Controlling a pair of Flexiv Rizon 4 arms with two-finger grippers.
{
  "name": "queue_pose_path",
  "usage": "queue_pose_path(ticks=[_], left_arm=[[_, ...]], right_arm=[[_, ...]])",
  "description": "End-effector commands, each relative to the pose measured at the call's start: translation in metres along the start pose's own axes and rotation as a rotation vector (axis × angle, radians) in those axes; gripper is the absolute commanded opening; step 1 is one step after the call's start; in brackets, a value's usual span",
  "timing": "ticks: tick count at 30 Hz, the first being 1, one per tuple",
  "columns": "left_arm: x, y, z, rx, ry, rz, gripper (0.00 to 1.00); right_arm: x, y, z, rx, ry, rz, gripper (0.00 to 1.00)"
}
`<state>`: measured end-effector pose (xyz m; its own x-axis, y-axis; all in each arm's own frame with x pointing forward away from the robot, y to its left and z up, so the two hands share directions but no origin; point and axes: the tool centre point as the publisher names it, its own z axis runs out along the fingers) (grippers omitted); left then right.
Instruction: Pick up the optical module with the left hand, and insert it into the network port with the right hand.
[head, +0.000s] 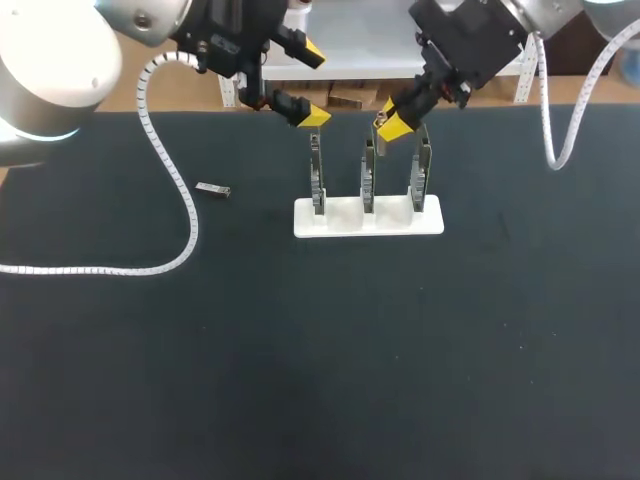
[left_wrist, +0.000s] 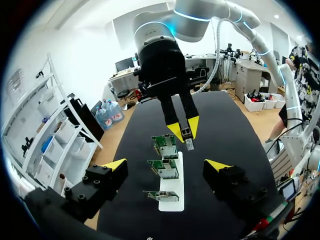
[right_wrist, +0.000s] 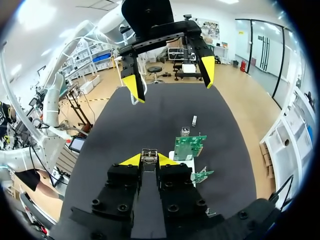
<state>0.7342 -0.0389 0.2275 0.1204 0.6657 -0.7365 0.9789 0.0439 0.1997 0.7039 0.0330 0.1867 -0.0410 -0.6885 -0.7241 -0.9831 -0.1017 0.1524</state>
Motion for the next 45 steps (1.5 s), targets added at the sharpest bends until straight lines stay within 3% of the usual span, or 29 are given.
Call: queue_pose_path(ticks=[1, 30, 45], left_arm=[[-0.002, 0.002, 0.0, 0.004, 0.008, -0.002, 1.0], [-0.002, 0.002, 0.0, 0.004, 0.008, -0.002, 1.0], [-0.002, 0.002, 0.0, 0.004, 0.008, -0.002, 1.0]], right_arm=[[0.0, 0.0, 0.0, 0.001, -0.001, 0.002, 0.0], [0.007, -0.004, 0.007, -0.014, -0.009, 0.016, 0.0], [-0.001, -0.017, -0.003, -0.007, 0.026, -0.018, 0.0]])
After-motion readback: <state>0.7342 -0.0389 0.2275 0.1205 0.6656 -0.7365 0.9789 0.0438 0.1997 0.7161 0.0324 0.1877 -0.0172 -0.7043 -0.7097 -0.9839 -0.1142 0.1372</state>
